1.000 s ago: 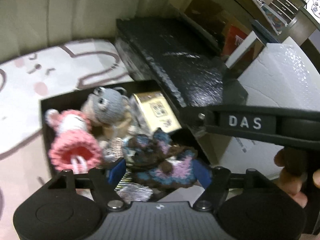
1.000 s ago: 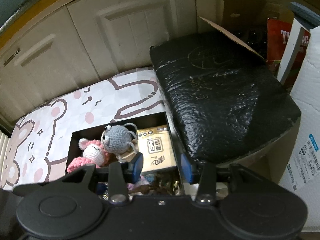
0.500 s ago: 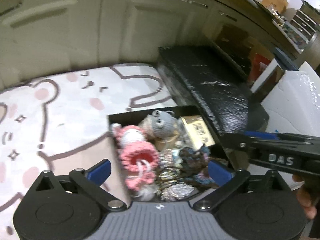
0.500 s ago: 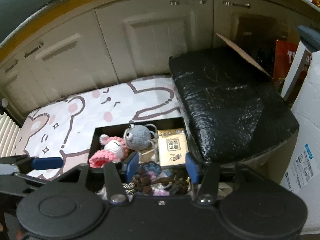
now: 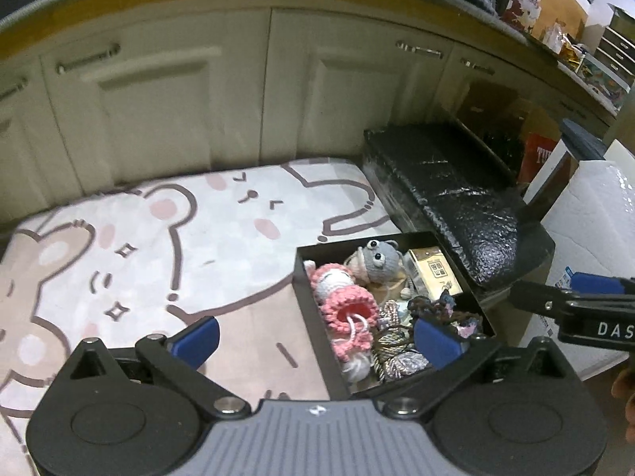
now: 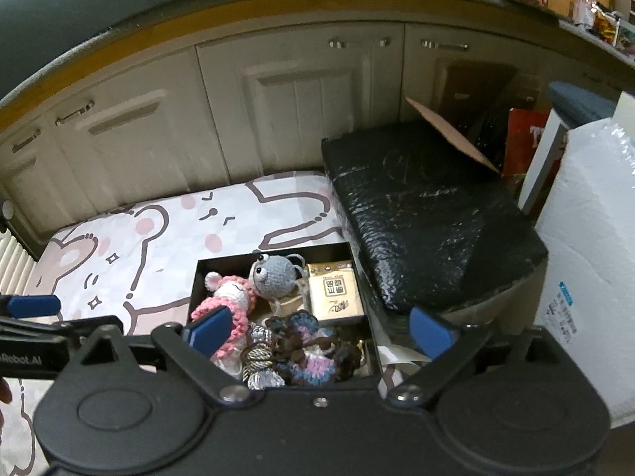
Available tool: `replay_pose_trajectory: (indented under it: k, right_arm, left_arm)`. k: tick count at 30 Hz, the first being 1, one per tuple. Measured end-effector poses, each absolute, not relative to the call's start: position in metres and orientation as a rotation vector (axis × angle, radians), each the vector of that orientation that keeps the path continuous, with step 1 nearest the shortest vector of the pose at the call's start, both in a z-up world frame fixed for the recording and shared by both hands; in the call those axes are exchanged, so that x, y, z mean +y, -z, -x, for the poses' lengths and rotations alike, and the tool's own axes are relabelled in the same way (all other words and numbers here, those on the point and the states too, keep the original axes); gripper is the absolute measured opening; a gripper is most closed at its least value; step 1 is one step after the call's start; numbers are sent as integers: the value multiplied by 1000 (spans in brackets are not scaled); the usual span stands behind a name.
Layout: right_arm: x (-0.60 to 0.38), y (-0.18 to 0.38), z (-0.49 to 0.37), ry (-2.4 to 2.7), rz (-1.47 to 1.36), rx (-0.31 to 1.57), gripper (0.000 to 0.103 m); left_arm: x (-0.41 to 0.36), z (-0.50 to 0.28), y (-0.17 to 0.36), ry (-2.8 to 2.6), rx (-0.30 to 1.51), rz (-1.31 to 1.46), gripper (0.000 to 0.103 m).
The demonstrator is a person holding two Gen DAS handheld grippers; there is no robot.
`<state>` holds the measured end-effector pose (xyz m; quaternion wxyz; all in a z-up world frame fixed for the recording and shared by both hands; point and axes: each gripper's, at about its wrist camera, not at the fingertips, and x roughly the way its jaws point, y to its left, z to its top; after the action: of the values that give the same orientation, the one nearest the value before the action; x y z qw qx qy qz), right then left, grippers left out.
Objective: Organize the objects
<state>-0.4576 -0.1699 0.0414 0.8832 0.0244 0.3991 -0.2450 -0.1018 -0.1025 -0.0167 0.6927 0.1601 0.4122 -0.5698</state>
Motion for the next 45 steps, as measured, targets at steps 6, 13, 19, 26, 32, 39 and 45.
replay_pose_trajectory:
  k: [6,13,19,26,32,39,45]
  right_arm:
    - [-150,-54,474,512,-30,833,99]
    - [-134,-58,496,513,-3,833,99]
    - [-119,-63,511,497,22,825,99]
    - [-104,-64,524,480,24,820,99]
    - [-95,-55,527,507,43,819,99]
    - [-99,-53,528,542,15,805,99]
    - [-99,-51,526,547,2,805,99]
  left_arm:
    - [-78,104,-3,1223,840,-404,103]
    - [-48,103,-11,1235,847,-379,103]
    - [-27,108,-14,1225,851,-374,103]
    - [-12,112,-15,1243,823,-372,103]
    - [-11,111,-11,1230,809,-409,103]
    - [-8,112,-7,1225,791,-425,103]
    - [-9,110,-4,1205,801,-431,103]
